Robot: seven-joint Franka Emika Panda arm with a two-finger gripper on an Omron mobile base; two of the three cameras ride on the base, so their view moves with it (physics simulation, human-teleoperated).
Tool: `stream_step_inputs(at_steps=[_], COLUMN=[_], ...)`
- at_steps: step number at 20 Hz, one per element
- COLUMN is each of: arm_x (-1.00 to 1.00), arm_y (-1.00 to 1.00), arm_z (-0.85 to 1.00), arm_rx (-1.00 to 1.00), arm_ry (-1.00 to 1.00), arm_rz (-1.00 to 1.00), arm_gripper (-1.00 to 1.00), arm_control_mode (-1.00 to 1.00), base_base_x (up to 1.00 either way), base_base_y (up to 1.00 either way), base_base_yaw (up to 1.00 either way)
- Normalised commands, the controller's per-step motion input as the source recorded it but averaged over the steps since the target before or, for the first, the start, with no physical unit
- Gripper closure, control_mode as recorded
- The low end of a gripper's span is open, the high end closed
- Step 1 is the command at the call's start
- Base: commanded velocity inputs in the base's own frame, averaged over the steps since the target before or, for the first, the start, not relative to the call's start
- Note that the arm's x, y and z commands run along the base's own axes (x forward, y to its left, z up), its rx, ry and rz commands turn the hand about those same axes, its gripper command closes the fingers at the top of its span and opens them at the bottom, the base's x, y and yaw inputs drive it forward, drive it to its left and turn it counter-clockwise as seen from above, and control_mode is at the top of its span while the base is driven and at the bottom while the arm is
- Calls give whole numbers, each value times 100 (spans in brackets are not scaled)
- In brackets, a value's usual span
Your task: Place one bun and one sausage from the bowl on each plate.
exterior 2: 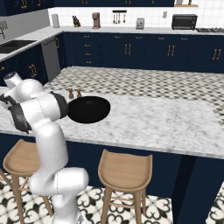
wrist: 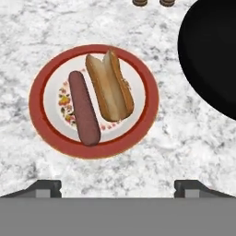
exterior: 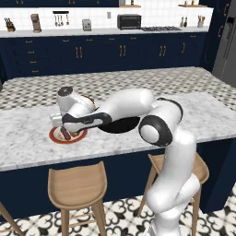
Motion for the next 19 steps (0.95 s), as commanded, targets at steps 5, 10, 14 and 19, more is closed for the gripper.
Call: stream_step_inputs(at_steps=[5,10,14,19], arm_x=[-100,-100,-100,-41], arm_y=[-100,-100,-86,-40], arm_z=[80,100,100,47], arm_rx=[25,38,33,15], arm_ry=[-16,-28,-51,-40], arm_rz=[-10,-10,-7,-9], arm_gripper=[-100,-100,-100,-100], arm_control_mode=[-100,-100,-100,-100], base_base_x=[0,0,0,0], base_base_y=[0,0,0,0], base_base_yaw=[0,0,0,0])
